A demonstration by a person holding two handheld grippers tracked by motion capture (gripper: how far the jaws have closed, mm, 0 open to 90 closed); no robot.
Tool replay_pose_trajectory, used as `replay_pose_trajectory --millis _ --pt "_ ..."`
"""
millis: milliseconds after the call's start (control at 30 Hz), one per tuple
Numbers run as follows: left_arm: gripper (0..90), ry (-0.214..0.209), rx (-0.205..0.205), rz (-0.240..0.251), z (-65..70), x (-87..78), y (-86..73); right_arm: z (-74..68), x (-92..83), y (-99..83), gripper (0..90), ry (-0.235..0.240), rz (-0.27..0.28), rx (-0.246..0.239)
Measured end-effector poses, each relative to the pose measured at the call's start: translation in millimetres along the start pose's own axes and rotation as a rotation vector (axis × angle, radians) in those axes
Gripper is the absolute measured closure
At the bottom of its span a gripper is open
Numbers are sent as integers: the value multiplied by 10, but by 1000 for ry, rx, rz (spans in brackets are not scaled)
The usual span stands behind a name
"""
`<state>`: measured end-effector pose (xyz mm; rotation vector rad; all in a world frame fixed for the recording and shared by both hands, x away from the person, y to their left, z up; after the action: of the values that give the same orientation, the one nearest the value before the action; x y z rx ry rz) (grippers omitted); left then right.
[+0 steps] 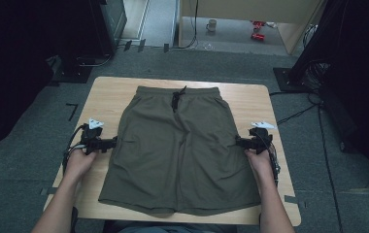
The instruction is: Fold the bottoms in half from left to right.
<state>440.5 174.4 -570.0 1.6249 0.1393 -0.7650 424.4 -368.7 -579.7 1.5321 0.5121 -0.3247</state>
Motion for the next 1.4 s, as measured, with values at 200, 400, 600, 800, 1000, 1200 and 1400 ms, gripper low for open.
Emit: replay_pose_trajectory --millis 200,400,600,800,1000,1200,1400 --pt "235 -27 1 11 -4 -32 10 -27 -15 5 85 22 -26 -4" --pt "238 -112 -45 34 46 -150 100 -43 -44 47 156 54 -60 17" --pt "227 -198 -51 39 156 -254 173 -71 -98 146 165 71 -35 34" --pt "189 -219 2 26 220 -320 130 -140 -151 263 221 99 -1 27" --pt "190 -226 -14 8 186 -410 67 -205 -161 301 232 137 -10 52" --pt "208 -255 0 -23 227 -576 -81 -259 -155 310 225 142 -22 39" --pt "226 -325 19 29 359 -685 -90 -296 -150 292 223 148 -34 27"
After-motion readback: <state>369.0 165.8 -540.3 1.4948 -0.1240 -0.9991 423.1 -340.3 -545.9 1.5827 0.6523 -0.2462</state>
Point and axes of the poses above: each handheld gripper's, and its own axes: x roughly forward along the jaws, y roughly out of its top, z roughly to its right, the point moved 8 cm from there along x, roughly forward along the jaws, and after that the axes turned 13 degrees about z, right-handed, at the moved point
